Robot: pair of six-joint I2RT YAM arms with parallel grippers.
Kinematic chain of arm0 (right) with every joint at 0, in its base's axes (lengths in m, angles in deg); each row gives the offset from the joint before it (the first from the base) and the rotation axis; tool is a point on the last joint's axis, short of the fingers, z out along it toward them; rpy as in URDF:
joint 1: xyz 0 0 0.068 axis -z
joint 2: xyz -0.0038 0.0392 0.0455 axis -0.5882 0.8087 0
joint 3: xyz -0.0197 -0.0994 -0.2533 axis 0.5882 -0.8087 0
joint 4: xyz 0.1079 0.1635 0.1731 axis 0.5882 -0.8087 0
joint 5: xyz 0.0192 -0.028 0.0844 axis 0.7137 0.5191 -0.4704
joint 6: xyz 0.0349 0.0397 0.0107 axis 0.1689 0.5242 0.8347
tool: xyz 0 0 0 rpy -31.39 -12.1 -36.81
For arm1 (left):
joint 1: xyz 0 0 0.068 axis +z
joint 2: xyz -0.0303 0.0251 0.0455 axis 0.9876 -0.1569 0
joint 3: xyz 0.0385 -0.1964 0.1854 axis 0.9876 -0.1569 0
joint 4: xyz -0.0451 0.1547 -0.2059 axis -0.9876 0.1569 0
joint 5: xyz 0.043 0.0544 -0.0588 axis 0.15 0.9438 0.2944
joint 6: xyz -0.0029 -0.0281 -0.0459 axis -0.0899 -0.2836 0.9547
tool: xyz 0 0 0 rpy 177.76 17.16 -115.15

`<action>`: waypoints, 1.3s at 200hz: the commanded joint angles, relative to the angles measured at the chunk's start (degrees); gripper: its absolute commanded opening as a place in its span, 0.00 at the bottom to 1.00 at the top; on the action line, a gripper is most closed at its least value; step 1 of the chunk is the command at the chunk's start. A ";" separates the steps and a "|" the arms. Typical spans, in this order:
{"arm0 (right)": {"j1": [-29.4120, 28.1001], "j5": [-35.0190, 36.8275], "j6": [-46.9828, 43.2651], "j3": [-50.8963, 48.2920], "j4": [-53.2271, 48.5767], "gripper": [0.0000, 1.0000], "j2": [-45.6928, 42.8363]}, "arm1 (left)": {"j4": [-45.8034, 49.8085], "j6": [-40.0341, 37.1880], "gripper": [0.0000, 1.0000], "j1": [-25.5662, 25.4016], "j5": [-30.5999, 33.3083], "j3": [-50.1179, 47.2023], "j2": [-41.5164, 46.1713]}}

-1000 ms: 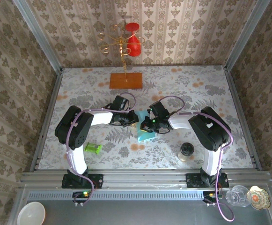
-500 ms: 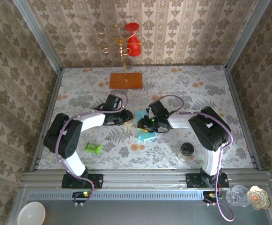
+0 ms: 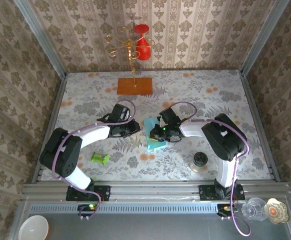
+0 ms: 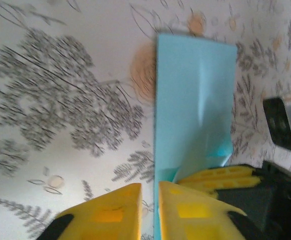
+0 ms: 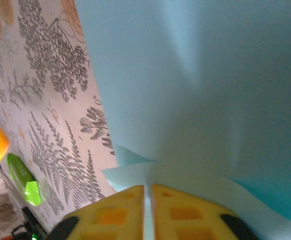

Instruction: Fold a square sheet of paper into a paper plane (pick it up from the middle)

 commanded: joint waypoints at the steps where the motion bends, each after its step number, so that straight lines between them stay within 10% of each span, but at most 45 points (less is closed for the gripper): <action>1: 0.14 3.53 -0.98 -1.59 -5.38 0.06 2.10 | 2.38 -2.17 0.13 -2.33 1.43 2.41 0.65; 39: 0.14 4.17 -0.88 -1.94 -5.72 0.00 2.72 | 1.43 -2.30 0.00 -5.70 -0.29 4.00 -3.30; 260: 0.97 -0.48 1.94 -3.01 -0.54 0.00 -3.73 | 8.06 -1.47 0.00 -7.24 3.25 7.45 -13.48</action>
